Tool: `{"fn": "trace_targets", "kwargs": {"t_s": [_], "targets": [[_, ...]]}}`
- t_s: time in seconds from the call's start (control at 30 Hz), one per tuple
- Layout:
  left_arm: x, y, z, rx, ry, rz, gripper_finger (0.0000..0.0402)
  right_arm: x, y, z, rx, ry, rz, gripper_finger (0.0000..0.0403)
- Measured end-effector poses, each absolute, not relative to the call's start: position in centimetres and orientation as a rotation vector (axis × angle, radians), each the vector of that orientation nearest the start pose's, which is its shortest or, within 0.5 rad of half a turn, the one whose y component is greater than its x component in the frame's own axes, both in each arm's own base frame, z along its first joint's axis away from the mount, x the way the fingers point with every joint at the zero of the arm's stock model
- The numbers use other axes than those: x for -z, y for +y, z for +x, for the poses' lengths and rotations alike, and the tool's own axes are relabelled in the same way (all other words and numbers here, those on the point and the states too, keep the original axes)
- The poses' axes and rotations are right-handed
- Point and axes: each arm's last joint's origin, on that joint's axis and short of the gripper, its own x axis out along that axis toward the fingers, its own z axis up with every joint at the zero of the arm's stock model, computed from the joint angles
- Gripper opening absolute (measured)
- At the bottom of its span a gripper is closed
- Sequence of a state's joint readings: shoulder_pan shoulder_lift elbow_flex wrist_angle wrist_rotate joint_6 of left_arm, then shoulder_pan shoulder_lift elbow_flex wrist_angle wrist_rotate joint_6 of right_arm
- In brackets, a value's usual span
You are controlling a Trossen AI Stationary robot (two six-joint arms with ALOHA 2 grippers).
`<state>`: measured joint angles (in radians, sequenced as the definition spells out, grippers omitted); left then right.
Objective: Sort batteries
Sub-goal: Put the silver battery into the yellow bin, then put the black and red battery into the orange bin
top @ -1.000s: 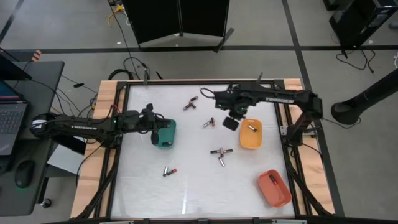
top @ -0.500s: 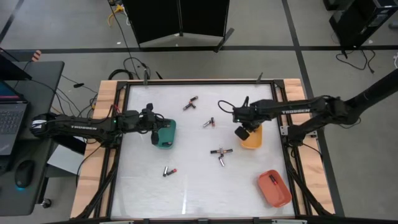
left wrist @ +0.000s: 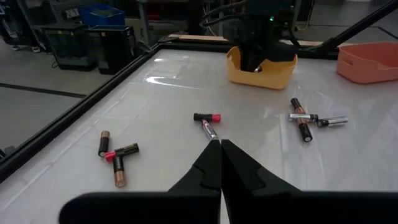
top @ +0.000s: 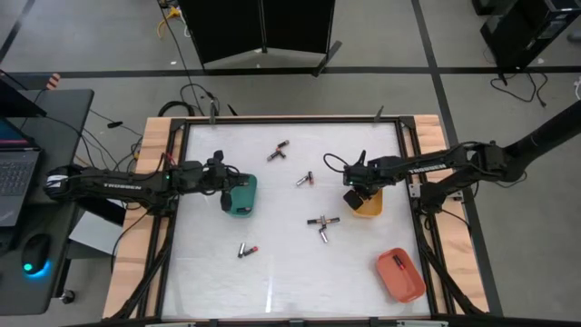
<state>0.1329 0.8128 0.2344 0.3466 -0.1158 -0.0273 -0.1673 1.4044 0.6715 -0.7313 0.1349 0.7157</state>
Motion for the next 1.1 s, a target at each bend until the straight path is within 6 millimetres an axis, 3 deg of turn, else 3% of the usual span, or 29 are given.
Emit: {"fn": "trace_targets", "kwargs": {"t_s": [0.63,0.8,1.1], "targets": [[-18.9,2.6,16.8,-0.251,0.23,-0.029,0.0007,-14.6,-3.9,20.3,0.715,1.344,0.617,0.012],[-18.9,2.6,16.8,-0.251,0.23,-0.029,0.0007,-15.8,-4.0,20.8,0.696,1.364,0.59,0.0145],[-18.9,2.6,16.8,-0.251,0.233,-0.029,0.0007,-19.8,-4.2,22.3,0.655,1.379,0.508,0.0198]]}}
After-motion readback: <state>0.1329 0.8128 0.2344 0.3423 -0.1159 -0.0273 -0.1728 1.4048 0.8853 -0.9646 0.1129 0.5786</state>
